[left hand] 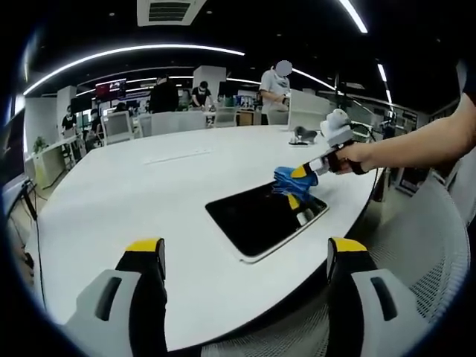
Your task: Wipe the mirror surface with the cleaning cloth until all visible marks leave the cleaned area.
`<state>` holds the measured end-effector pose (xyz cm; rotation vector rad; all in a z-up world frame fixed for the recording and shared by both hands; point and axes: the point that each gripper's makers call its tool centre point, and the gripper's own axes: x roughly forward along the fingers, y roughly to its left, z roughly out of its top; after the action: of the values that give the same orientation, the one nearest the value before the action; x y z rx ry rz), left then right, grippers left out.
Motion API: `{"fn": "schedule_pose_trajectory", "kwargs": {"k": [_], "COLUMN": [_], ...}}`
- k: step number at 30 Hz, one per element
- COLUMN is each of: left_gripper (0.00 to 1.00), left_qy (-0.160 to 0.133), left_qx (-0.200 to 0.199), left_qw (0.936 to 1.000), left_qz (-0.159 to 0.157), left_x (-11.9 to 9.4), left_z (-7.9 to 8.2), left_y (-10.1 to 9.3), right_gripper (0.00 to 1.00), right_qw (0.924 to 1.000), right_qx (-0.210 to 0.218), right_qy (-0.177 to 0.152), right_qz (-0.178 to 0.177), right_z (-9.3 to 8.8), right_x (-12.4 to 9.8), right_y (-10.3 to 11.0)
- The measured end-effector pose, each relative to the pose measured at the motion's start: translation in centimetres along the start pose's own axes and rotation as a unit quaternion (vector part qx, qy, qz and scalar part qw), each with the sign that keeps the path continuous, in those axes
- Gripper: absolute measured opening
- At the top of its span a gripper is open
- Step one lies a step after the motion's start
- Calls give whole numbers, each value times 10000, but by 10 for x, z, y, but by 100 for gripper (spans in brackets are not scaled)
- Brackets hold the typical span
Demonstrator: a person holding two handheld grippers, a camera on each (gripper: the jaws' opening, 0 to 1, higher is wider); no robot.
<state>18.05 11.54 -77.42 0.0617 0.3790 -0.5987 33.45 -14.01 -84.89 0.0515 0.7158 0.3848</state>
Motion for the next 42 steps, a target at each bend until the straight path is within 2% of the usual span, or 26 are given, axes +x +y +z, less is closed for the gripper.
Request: {"fn": "schedule_pose_trajectory", "kwargs": {"k": [11,17,21,30,36,42], "left_gripper": [88,88,88,88,88,88], "left_qy": [-5,-4,-9,-55,-64,-70], "left_qx": [-14,-14,-17,-26,-29,-28], "left_qw": [10000,10000,10000,10000,10000,10000], "left_qz": [-19,-34,-45,-49,-52,-56], "left_x": [1,1,1,0,0,-1], "left_z": [0,0,0,2,2,2], "left_y": [-1,-1,-2,-2,-2,-3], "right_gripper": [0,0,0,0,0,0], "right_qw": [9996,9990,9981,9988,9993,9988], "right_qx": [1,-87,-358,-283,-258,-420], "right_qy": [186,233,324,328,282,251], "right_qz": [-202,-382,-373,-227,-43,56], "right_z": [-3,-2,-3,-2,-1,0], "right_x": [19,23,22,27,35,42], "right_y": [-13,-8,0,25,54,78]}}
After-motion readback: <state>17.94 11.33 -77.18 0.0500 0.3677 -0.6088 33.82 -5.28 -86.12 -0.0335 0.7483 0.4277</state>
